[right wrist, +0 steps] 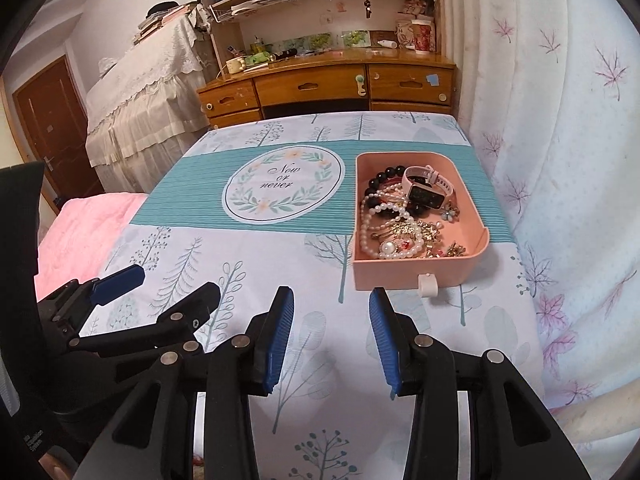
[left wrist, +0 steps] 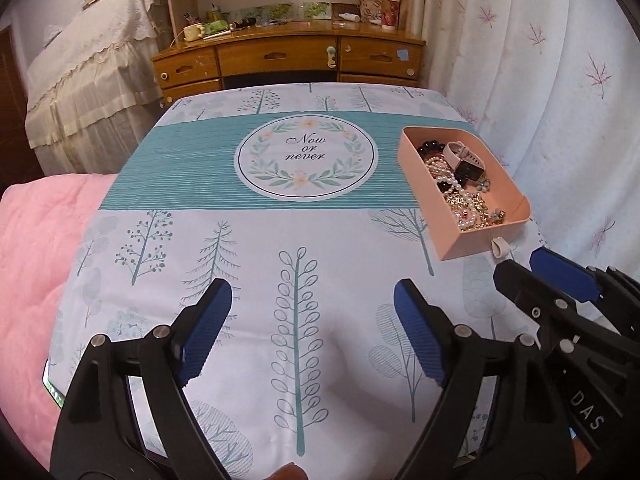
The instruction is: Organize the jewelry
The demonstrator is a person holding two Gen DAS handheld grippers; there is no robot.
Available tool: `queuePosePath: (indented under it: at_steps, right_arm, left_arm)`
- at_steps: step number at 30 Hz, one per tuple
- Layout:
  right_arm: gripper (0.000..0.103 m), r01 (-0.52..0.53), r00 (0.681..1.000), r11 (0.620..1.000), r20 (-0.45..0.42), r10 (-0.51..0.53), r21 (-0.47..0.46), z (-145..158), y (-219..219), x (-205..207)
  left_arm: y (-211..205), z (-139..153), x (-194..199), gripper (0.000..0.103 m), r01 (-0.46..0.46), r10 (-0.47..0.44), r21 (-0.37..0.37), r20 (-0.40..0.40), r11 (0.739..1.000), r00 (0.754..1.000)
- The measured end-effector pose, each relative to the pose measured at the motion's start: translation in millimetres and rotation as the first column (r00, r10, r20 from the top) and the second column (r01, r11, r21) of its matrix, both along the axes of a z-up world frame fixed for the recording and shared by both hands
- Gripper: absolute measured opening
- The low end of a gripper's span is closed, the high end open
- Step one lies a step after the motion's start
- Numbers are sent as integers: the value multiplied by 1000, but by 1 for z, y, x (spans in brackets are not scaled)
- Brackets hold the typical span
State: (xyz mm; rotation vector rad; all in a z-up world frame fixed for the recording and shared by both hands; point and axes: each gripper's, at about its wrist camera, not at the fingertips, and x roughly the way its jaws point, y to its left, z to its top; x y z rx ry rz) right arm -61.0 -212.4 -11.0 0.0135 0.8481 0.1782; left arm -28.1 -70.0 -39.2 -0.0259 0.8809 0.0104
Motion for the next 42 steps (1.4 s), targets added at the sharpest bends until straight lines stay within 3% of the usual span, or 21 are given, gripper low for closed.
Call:
queuePosePath:
  at_steps: [42]
  right_arm:
    - [40, -9, 1000, 999, -22, 10, 33, -10, 5, 5]
  left_arm:
    - [12, -6, 0, 82, -28, 28, -17, -17, 999, 999]
